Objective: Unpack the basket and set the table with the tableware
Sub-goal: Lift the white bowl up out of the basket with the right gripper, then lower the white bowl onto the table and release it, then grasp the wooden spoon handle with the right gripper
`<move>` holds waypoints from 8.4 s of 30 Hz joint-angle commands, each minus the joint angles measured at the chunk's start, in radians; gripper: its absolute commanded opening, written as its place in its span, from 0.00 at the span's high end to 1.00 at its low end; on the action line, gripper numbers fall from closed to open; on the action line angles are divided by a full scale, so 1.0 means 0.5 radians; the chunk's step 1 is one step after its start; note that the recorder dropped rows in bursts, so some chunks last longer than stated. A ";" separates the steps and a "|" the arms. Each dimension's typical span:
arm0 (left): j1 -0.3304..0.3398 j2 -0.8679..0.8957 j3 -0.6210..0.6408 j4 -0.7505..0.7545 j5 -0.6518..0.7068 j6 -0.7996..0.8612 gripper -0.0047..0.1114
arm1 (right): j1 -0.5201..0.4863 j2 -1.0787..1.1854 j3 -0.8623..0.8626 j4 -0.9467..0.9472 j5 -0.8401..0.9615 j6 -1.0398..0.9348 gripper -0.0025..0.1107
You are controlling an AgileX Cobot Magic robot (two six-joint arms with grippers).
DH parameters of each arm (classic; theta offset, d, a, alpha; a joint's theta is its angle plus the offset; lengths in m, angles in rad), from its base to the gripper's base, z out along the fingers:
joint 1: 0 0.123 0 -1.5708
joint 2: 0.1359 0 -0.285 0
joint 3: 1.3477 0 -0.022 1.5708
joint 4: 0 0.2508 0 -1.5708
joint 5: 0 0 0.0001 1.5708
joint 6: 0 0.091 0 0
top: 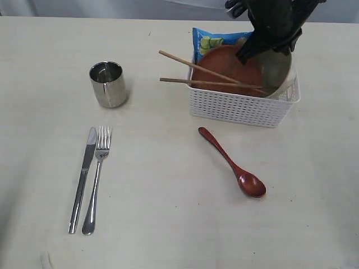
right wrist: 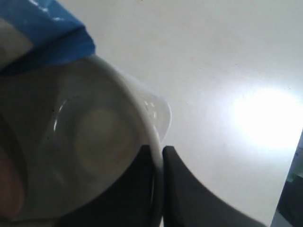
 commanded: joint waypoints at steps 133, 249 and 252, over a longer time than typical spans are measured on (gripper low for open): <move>-0.030 -0.005 0.005 0.000 -0.017 -0.009 0.96 | -0.464 -0.771 0.012 0.706 0.001 -0.435 0.98; -0.030 -0.005 0.005 0.000 -0.017 -0.009 0.96 | 0.502 -0.351 1.121 1.070 -0.763 -0.373 0.60; -0.030 -0.005 0.005 0.000 -0.017 -0.009 0.96 | 0.502 -0.305 1.121 1.018 -0.789 -0.338 0.60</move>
